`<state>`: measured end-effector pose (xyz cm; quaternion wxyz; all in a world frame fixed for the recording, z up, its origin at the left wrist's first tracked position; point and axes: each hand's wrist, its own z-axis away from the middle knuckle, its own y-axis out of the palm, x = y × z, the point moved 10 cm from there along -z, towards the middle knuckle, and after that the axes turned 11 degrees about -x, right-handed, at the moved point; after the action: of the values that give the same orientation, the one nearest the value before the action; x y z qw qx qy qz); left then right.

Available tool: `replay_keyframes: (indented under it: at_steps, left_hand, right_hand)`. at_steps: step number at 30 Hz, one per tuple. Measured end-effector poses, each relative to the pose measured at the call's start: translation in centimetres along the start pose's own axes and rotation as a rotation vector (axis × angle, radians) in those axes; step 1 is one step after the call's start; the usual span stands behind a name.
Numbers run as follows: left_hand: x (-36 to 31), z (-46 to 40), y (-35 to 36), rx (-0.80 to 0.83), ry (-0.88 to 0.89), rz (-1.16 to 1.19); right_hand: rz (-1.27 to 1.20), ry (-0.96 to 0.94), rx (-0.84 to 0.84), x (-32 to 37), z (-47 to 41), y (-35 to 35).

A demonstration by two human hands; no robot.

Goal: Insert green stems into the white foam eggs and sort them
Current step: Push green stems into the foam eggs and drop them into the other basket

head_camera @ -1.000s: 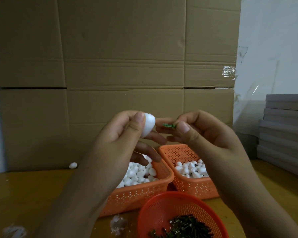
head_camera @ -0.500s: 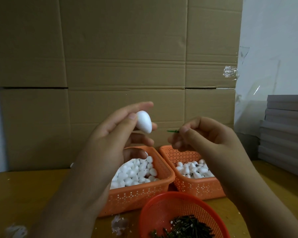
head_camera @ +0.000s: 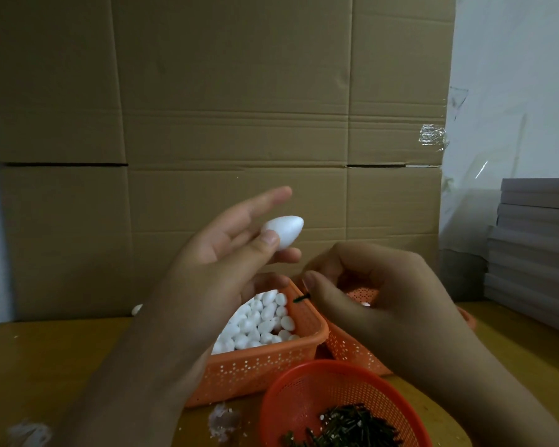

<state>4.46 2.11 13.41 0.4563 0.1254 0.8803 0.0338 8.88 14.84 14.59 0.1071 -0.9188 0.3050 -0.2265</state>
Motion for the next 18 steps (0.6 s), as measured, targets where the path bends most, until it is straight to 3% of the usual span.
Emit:
replay_keyframes:
  at_steps: [6,13,18]
  left_hand:
    - [0.2,0.3,0.9,0.057,0.000,-0.106]
    - [0.0,0.6,1.2,0.052,0.041,-0.153]
    - [-0.1,0.1,0.3,-0.020,0.019,-0.028]
  right_hand:
    - [0.055,-0.126,-0.154,1.1,-0.3,-1.6]
    - [0.018,-0.041,-0.178,-0.1,-0.5,-2.0]
    - [-0.014,0.048,-0.163,-1.2,-0.5,-2.1]
